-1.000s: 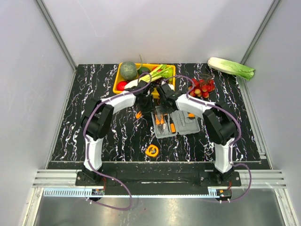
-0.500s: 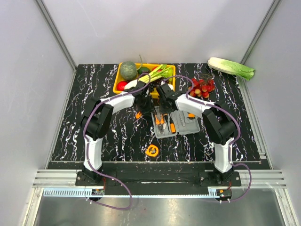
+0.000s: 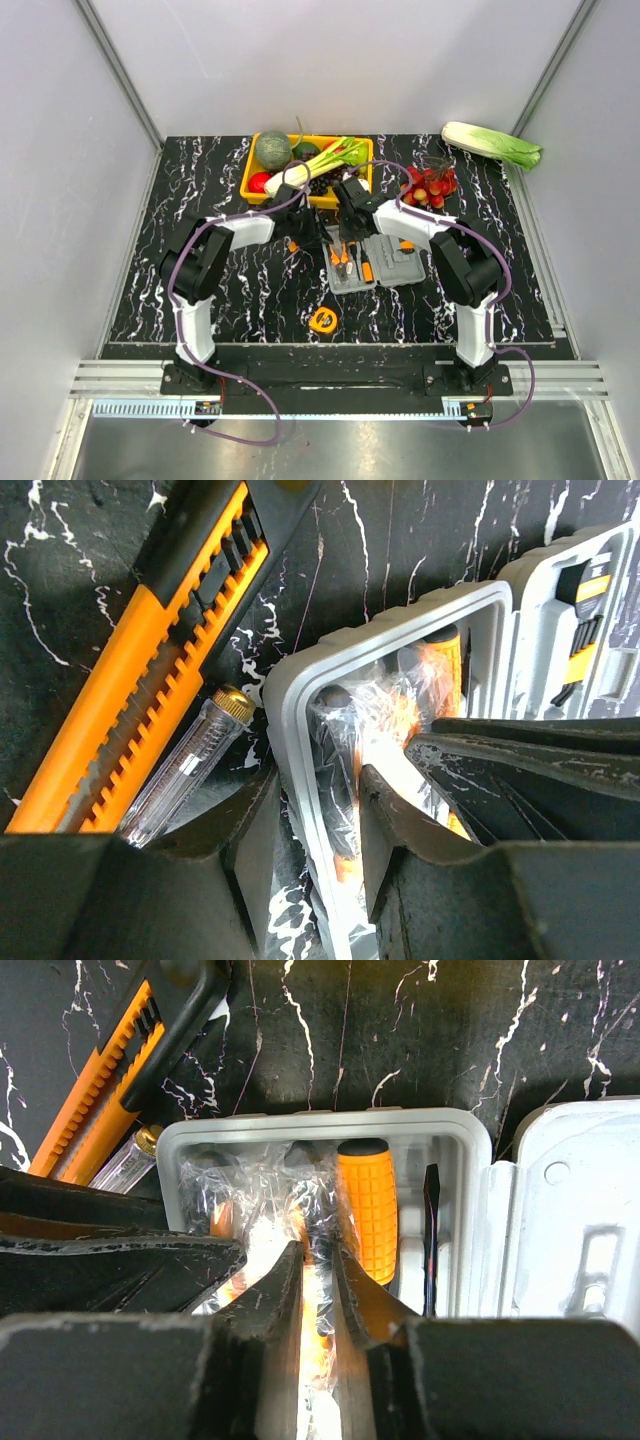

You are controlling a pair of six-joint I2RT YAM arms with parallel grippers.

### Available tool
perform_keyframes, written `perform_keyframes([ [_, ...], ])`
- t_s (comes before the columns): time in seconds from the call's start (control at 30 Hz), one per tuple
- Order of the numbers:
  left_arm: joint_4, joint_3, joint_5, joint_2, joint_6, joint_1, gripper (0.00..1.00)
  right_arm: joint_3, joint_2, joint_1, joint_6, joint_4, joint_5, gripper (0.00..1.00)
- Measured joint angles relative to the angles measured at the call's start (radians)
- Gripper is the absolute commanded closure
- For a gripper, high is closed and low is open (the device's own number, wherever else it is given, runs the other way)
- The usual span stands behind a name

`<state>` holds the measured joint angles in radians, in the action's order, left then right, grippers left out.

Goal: Pack the tool kit

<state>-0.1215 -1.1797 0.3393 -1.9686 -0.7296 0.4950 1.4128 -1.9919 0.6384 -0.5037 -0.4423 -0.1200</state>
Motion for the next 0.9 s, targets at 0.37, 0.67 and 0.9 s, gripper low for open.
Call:
perform_keyframes([
  [0.37,0.129,0.078,0.014,0.044,0.008,0.000,0.43,0.000,-0.001,-0.003,-0.010,0.000,0.001,0.80],
  [0.67,0.175,0.144,0.025,0.074,0.009,-0.002,0.68,0.000,-0.002,-0.004,-0.018,0.000,0.004,0.80],
  [0.9,0.193,0.163,0.041,0.089,-0.020,-0.023,0.92,0.001,-0.002,-0.005,-0.022,0.002,-0.003,0.80],
])
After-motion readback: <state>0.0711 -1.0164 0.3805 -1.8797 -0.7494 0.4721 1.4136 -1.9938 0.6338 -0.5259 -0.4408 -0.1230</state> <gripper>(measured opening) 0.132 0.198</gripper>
